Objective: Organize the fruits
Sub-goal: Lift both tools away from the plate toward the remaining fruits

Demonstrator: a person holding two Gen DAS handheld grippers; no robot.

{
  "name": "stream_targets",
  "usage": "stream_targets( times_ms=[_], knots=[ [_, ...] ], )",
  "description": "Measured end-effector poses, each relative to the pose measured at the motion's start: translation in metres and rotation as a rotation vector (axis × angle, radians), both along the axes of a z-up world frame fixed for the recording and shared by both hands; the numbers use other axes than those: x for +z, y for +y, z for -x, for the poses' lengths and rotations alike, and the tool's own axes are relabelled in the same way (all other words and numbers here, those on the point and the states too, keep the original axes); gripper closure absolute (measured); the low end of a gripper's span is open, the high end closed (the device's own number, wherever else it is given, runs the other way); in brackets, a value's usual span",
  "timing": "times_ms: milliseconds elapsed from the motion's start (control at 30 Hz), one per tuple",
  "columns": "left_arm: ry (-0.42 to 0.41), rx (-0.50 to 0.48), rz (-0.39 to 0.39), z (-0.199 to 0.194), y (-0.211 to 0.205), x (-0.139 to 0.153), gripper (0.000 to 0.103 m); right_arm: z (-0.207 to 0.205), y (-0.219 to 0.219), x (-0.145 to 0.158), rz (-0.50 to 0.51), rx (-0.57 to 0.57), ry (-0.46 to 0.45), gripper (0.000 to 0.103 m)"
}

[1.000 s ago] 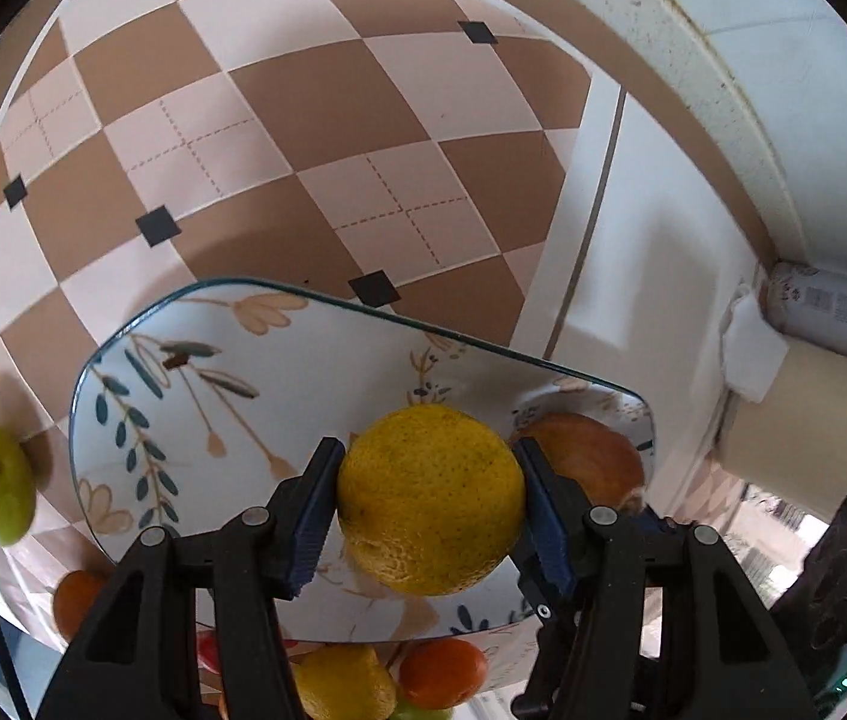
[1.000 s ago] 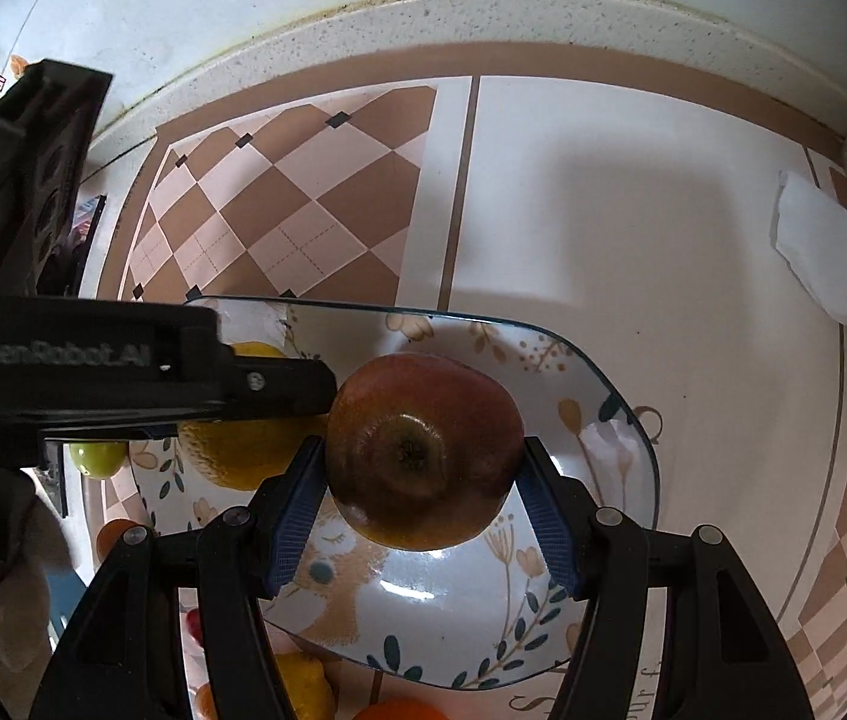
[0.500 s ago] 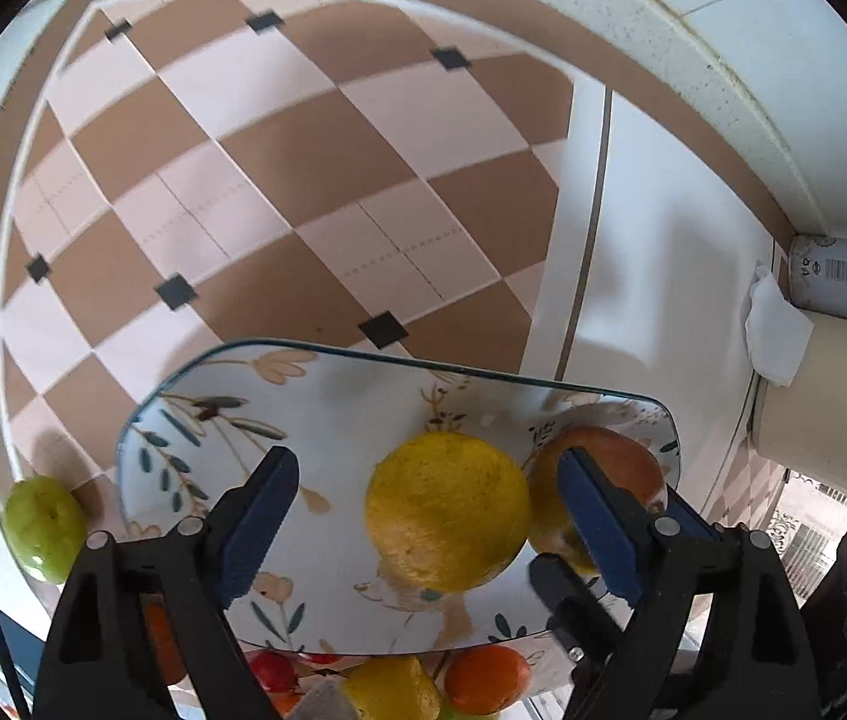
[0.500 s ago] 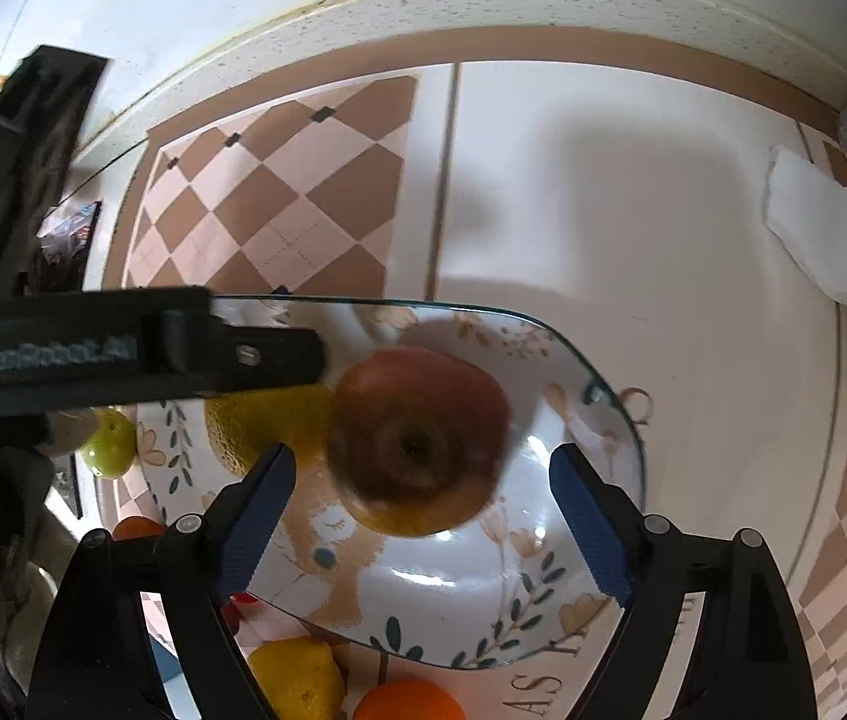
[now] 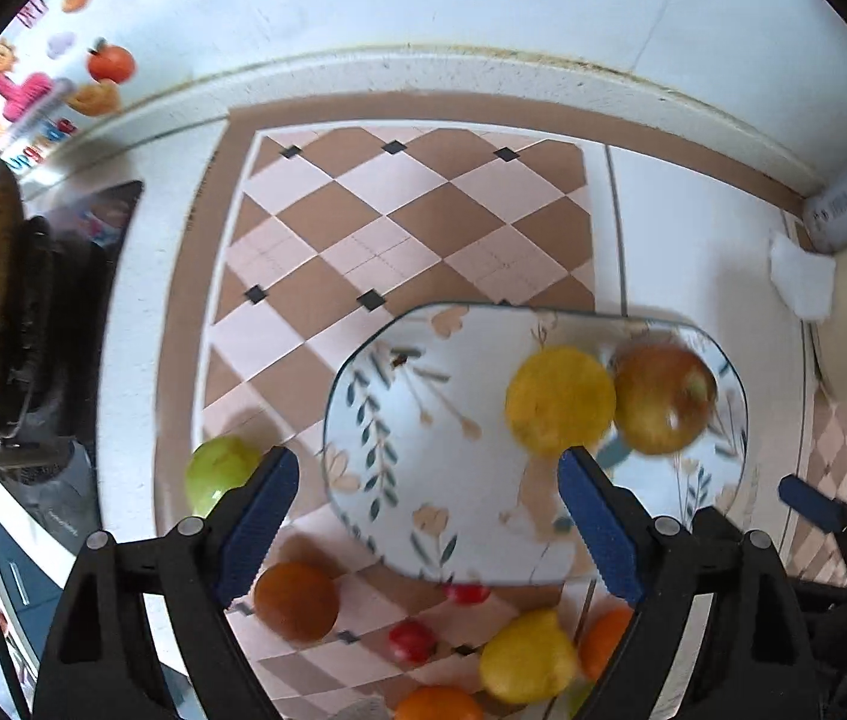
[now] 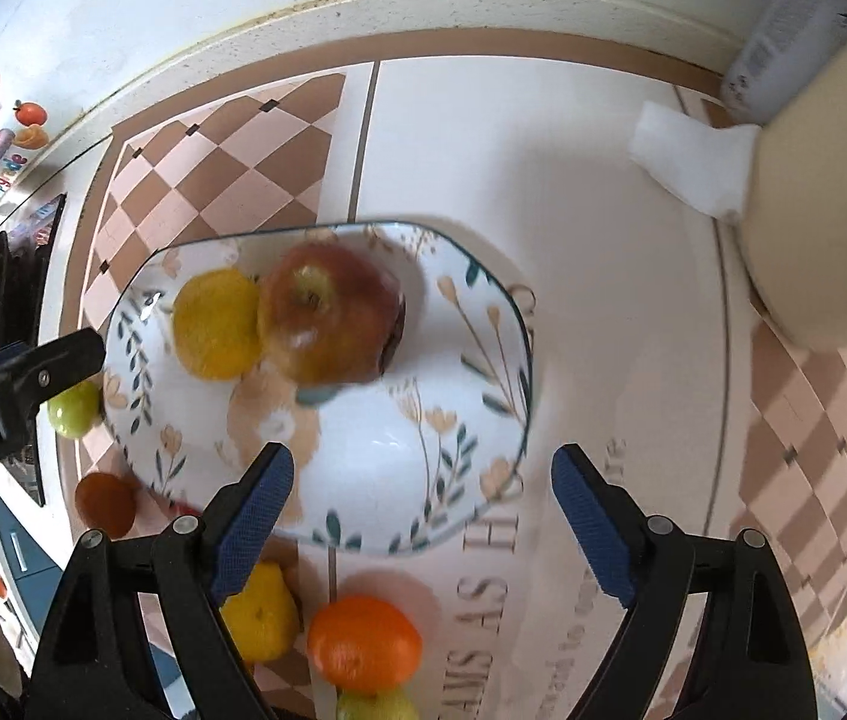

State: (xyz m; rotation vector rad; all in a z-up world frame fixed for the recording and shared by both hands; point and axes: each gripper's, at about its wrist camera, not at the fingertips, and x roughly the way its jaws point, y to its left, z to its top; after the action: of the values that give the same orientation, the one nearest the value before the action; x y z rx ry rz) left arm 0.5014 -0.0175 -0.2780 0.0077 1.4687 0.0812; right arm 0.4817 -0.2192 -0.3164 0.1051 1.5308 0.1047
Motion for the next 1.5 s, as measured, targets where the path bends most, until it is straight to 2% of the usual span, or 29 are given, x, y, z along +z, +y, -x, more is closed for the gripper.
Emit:
stream_targets(
  times_ms=[200, 333, 600, 767, 1067, 1233, 1300, 1500],
  knots=[
    [-0.079, -0.05, 0.017, 0.051, -0.01, 0.04, 0.015, 0.037, 0.008, 0.048, 0.026, -0.016, -0.083, 0.013],
    [-0.132, -0.084, 0.031, 0.079, -0.016, 0.07, 0.015, 0.062, 0.013, 0.077, -0.003, -0.04, -0.119, 0.013],
    [-0.232, -0.105, 0.042, 0.13, -0.003, 0.12, 0.015, 0.113, 0.022, 0.132, -0.012, -0.058, -0.208, 0.013],
    [-0.295, -0.119, 0.039, 0.159, 0.004, 0.144, 0.015, 0.143, 0.03, 0.162, -0.011, -0.059, -0.258, 0.013],
    [-0.329, -0.102, 0.081, 0.187, 0.018, 0.164, 0.015, 0.175, 0.043, 0.197, -0.047, -0.067, -0.315, 0.013],
    [-0.323, -0.093, 0.067, 0.188, 0.025, 0.156, 0.014, 0.177, 0.043, 0.191, -0.072, -0.09, -0.309, 0.013],
    [-0.315, -0.085, 0.028, 0.186, 0.029, 0.146, 0.003, 0.174, 0.042, 0.176, -0.093, -0.099, -0.281, 0.013],
    [-0.232, -0.039, -0.099, 0.179, 0.053, 0.094, 0.002, 0.162, 0.04, 0.1, -0.158, -0.133, -0.122, 0.013]
  ],
)
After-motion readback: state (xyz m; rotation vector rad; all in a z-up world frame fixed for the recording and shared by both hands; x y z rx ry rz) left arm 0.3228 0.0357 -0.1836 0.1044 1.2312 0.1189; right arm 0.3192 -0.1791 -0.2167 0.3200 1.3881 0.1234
